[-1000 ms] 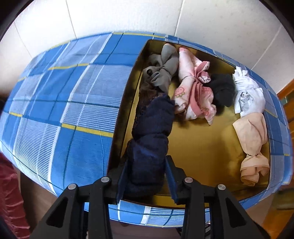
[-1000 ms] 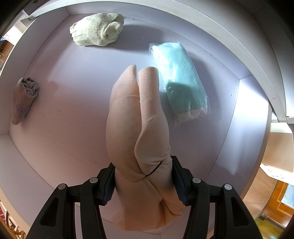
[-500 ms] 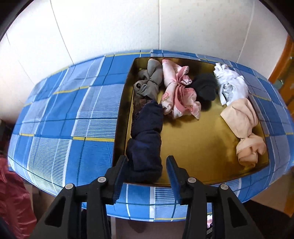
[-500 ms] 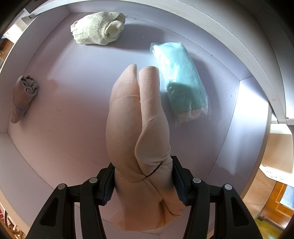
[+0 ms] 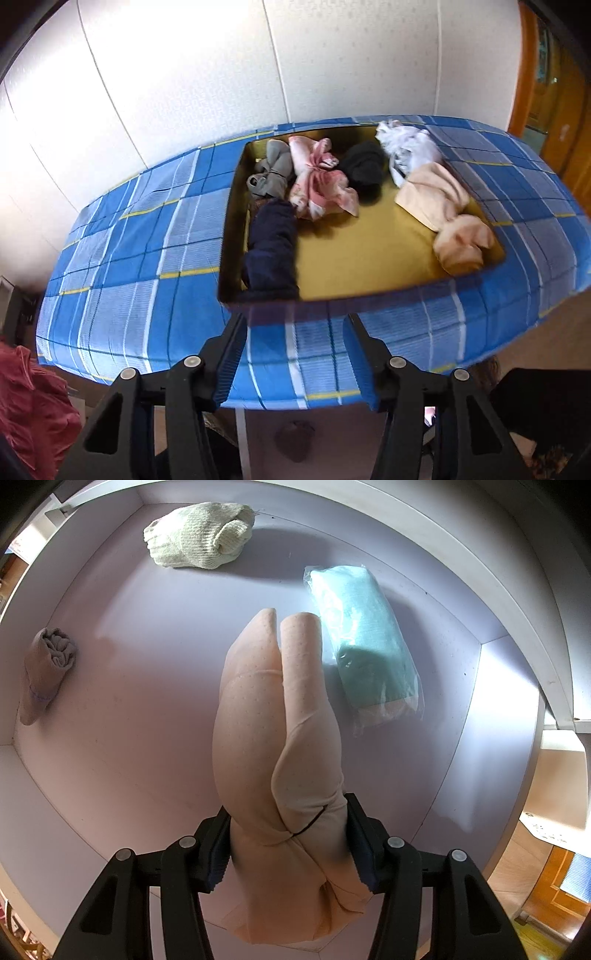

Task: Organize soft objects
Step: 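Move the left tool back down to the items in the shelf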

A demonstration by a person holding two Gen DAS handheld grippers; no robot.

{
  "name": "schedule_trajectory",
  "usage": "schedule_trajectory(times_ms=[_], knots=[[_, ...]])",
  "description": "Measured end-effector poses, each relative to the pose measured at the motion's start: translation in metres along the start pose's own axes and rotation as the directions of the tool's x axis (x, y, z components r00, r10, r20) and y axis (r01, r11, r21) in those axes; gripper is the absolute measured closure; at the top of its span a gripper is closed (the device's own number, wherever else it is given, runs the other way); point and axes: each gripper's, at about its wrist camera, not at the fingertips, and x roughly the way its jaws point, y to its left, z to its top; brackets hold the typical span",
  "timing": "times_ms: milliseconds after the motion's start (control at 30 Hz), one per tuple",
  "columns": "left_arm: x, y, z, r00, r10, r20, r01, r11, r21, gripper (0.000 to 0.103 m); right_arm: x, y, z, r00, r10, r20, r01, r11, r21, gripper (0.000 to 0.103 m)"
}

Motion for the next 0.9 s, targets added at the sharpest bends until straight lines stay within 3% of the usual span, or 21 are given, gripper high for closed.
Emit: schedule_trajectory(times_ms=[233, 533, 667, 900], knots=[[-0.004, -0.01, -0.039, 0.999, -0.042, -0.01, 0.042, 0.999, 0.003, 0.042, 0.0, 0.001, -0.003, 1.0, -0.002, 0.005, 0.002, 1.0, -0.004, 0.047], [0.037, -0.005, -0.101, 0.985, -0.087, -0.148, 0.081, 0.996, -0.044, 0.037, 0.002, 0.0, -0.005, 1.0, 0.001, 0.007, -0.001, 1.0, 0.002, 0.046], [0.07, -0.002, -0.131, 0.967, -0.07, -0.246, 0.058, 0.997, -0.057, 0.032, 0.002, -0.002, -0.004, 1.0, 0.002, 0.009, -0.002, 1.0, 0.005, 0.045], [0.142, 0.002, -0.178, 0.916, -0.044, -0.4, 0.019, 0.998, -0.066, 0.032, 0.003, -0.004, -0.004, 1.0, 0.007, 0.013, -0.007, 1.0, 0.013, 0.045]])
